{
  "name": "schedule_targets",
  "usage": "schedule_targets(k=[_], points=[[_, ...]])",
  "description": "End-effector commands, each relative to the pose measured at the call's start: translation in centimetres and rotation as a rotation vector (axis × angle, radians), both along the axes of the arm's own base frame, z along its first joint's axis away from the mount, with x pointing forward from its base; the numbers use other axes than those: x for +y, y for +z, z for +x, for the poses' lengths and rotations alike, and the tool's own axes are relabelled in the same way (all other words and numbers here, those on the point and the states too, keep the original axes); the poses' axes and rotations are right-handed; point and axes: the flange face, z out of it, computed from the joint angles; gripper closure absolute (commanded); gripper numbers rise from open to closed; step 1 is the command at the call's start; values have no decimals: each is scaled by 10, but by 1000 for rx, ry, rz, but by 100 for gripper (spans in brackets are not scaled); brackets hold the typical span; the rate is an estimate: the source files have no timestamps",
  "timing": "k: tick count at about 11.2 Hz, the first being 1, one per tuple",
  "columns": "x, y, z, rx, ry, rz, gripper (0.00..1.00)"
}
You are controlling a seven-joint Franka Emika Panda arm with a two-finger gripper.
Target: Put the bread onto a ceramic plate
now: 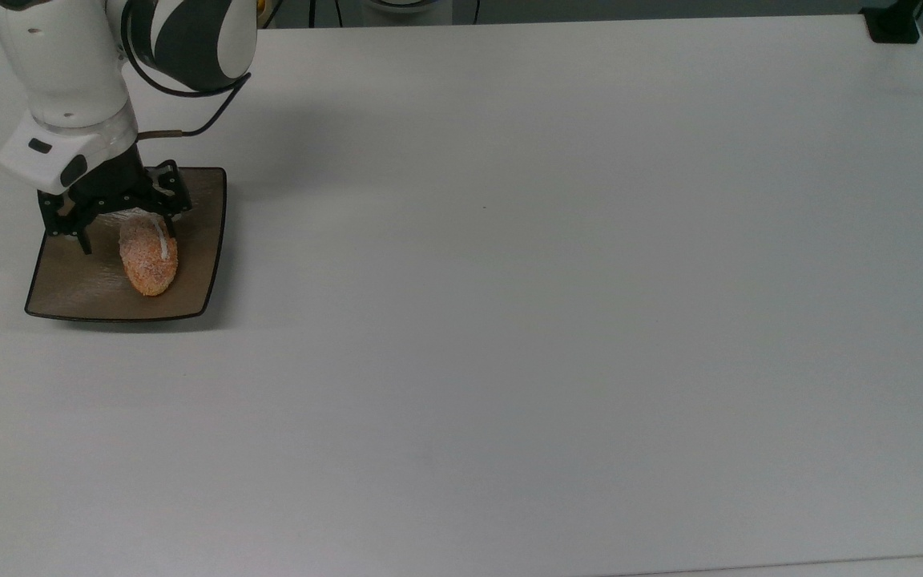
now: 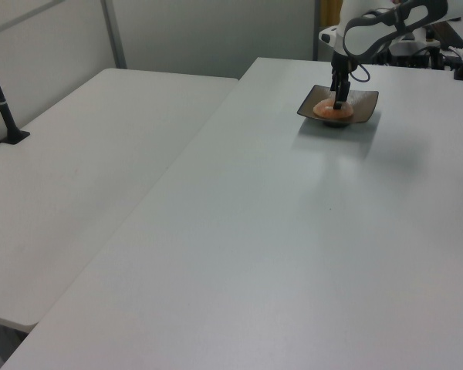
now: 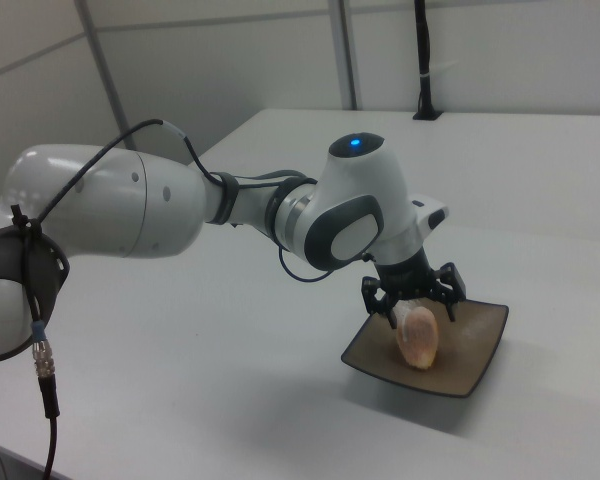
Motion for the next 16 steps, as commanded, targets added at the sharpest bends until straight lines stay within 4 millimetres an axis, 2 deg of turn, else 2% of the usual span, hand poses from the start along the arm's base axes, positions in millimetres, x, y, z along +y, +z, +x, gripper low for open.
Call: schedule_targets(k=[1, 2, 5, 6, 7, 9, 11, 12, 14, 15, 16], points=[[3, 42, -5, -68, -112, 13, 0], [4, 69, -10, -104, -167, 29, 0], [20, 155, -32, -33, -268, 100, 0], [32, 188, -38, -25, -317, 122, 0], [59, 219, -47, -10, -376, 154, 0], [95, 250, -71, 26, -424, 171, 0], [127, 262, -97, 83, -432, 181, 0], [149, 259, -97, 103, -452, 171, 0], [184, 239, -94, 131, -464, 159, 0], [194, 229, -99, 143, -453, 158, 0], [201, 230, -105, 111, -434, 170, 0]])
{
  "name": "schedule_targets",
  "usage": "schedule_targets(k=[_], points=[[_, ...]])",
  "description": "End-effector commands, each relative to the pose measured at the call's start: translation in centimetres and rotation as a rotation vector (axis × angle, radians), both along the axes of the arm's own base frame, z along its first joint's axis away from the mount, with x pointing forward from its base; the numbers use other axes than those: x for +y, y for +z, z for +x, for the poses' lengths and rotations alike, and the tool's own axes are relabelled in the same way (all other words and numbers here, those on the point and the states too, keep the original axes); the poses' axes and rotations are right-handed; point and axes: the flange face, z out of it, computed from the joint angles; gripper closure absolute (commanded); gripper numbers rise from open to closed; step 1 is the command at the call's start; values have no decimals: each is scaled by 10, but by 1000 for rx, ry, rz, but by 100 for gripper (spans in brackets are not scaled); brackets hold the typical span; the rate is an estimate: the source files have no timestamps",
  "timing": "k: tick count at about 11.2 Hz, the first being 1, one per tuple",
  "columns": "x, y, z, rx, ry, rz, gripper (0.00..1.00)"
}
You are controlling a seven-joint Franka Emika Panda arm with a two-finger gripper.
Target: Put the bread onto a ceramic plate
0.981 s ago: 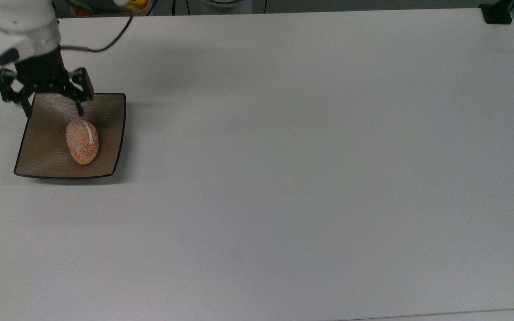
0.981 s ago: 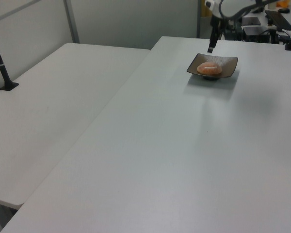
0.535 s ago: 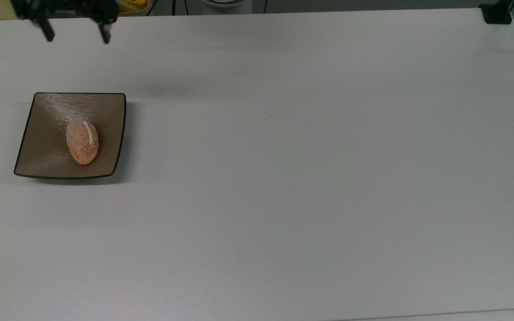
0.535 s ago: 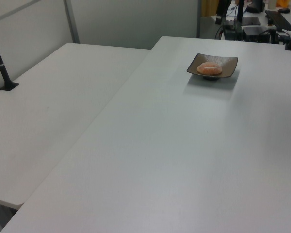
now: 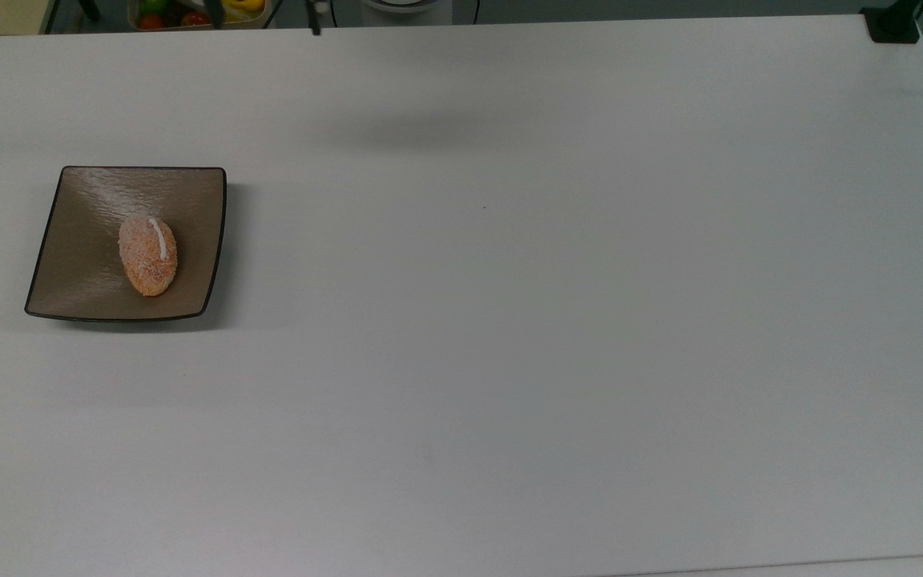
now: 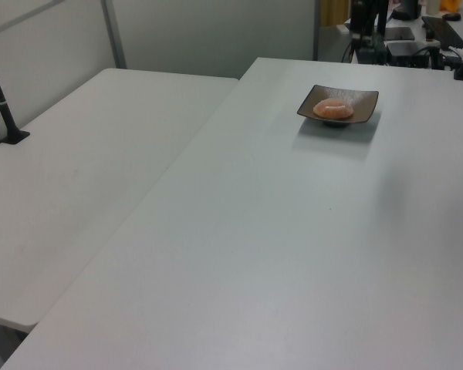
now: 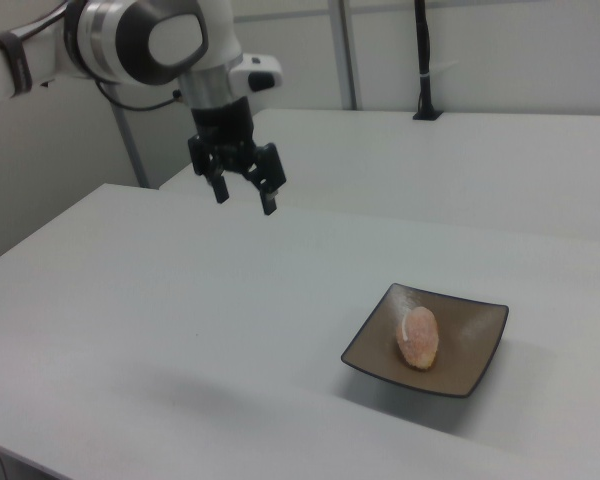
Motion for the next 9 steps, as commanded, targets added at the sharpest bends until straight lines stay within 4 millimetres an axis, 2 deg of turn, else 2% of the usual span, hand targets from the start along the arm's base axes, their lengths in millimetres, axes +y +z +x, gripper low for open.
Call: schedule_targets(k=[1, 9], points=[[19, -17, -19, -32, 17, -6, 0], [18, -19, -16, -33, 9, -5, 0]])
